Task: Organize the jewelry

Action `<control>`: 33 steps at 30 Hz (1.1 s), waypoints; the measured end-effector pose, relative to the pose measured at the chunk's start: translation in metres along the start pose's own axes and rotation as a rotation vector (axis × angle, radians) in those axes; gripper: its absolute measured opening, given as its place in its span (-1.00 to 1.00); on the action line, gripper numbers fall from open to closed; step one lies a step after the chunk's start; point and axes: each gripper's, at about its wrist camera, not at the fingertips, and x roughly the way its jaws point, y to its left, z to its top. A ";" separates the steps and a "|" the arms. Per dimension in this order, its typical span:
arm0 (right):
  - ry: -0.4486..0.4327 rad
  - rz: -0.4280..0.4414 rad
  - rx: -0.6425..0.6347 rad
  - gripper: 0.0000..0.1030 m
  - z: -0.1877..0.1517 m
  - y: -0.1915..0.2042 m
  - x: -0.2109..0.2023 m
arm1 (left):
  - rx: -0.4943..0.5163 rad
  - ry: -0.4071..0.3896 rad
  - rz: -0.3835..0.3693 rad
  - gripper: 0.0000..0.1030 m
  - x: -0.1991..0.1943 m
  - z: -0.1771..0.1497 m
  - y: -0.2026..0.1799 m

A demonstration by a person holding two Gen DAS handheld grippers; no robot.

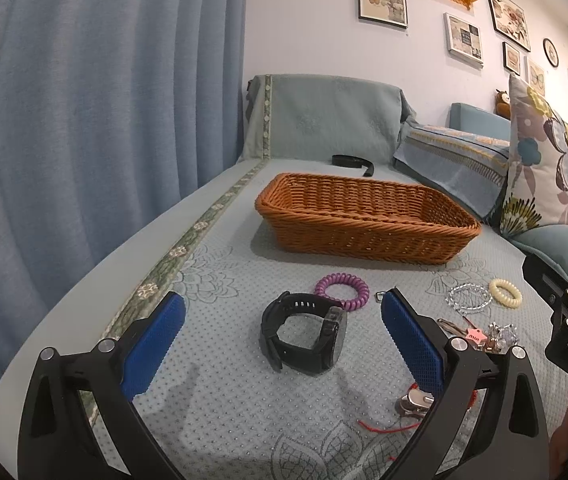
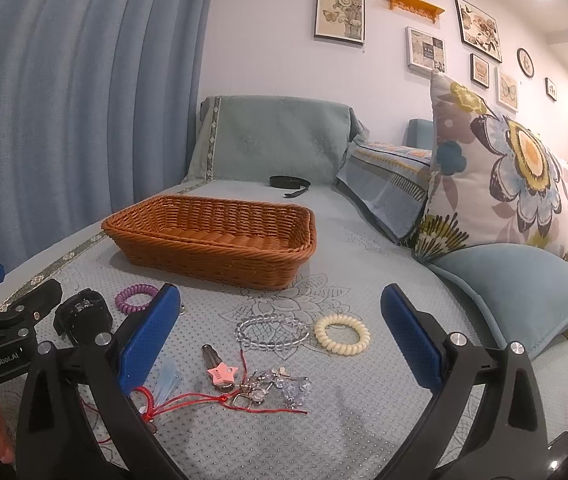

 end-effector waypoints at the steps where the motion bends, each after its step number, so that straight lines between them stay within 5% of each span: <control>1: 0.000 0.000 0.000 0.85 0.000 0.000 0.000 | 0.001 0.000 0.000 0.85 0.000 0.000 0.000; 22: -0.003 0.001 -0.002 0.85 0.000 0.001 -0.001 | -0.001 -0.001 -0.004 0.85 0.002 0.000 0.000; 33: -0.031 0.012 0.019 0.85 0.001 -0.002 -0.008 | -0.028 -0.096 0.018 0.85 -0.018 -0.001 0.003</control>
